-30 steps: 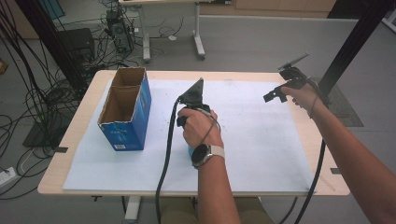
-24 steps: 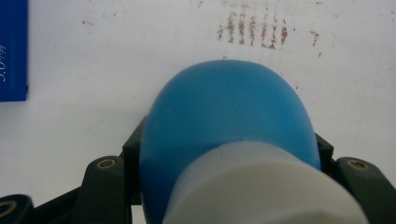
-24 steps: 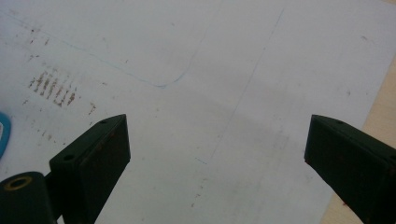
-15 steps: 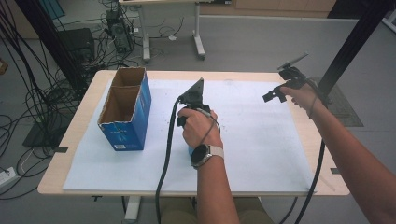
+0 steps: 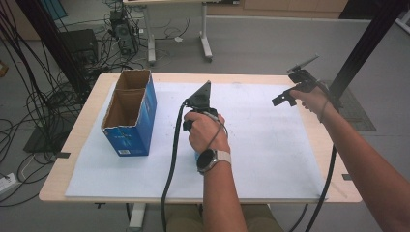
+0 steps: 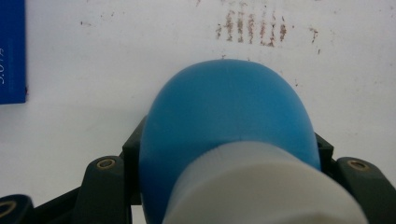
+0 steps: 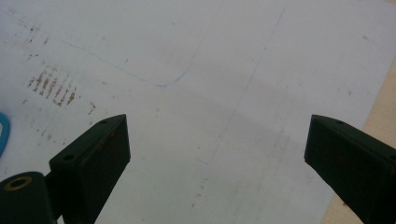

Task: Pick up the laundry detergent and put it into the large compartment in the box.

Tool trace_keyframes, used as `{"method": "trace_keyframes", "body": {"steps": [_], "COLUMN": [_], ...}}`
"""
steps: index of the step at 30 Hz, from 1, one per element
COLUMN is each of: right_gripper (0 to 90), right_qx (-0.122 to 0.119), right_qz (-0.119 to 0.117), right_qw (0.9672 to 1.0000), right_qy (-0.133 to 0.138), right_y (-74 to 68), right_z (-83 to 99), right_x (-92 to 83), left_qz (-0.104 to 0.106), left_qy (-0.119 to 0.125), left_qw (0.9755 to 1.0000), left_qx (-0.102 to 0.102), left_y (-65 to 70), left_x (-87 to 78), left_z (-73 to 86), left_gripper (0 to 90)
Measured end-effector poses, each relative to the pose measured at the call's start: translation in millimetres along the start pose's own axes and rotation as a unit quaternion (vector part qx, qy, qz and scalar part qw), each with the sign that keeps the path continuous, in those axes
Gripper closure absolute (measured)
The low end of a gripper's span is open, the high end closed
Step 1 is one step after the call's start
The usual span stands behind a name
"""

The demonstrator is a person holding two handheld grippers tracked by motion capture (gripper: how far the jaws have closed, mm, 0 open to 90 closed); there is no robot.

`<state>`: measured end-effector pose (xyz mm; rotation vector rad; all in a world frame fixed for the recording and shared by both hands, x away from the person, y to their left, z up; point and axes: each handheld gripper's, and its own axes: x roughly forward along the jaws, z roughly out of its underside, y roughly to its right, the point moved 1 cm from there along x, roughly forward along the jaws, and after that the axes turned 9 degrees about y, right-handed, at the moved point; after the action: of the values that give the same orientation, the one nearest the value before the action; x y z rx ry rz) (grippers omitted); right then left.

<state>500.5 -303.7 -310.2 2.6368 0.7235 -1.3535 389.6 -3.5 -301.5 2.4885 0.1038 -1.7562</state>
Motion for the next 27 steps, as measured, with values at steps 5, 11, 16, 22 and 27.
{"method": "trace_keyframes", "body": {"steps": [5,11,16,22,27], "right_gripper": [6.9,6.9,6.9,6.9,6.9], "right_qx": [0.0,-0.001,-0.002,-0.002,-0.002], "right_qz": [0.0,0.0,0.0,0.0,0.0], "right_qw": [1.0,1.0,1.0,1.0,1.0], "right_qy": [0.001,0.001,0.001,0.0,0.0], "right_y": [-0.5,-1.0,-2.2,-2.0,-2.8], "right_z": [-0.2,-0.3,-0.6,-0.6,-0.6], "right_x": [-0.5,-0.4,0.1,1.0,0.3], "left_qz": [0.0,0.001,0.001,0.001,0.001], "left_qy": [0.001,-0.001,-0.002,-0.002,-0.002], "left_qw": [1.0,1.0,1.0,1.0,1.0], "left_qx": [0.001,0.004,0.004,0.005,0.005], "left_y": [0.1,-0.2,-0.2,-0.2,-0.2], "left_x": [-0.1,-0.2,-0.1,0.0,-0.1], "left_z": [0.4,0.2,-0.1,-0.1,0.2], "left_gripper": [39.7,39.7,39.7,39.7,39.7]}}
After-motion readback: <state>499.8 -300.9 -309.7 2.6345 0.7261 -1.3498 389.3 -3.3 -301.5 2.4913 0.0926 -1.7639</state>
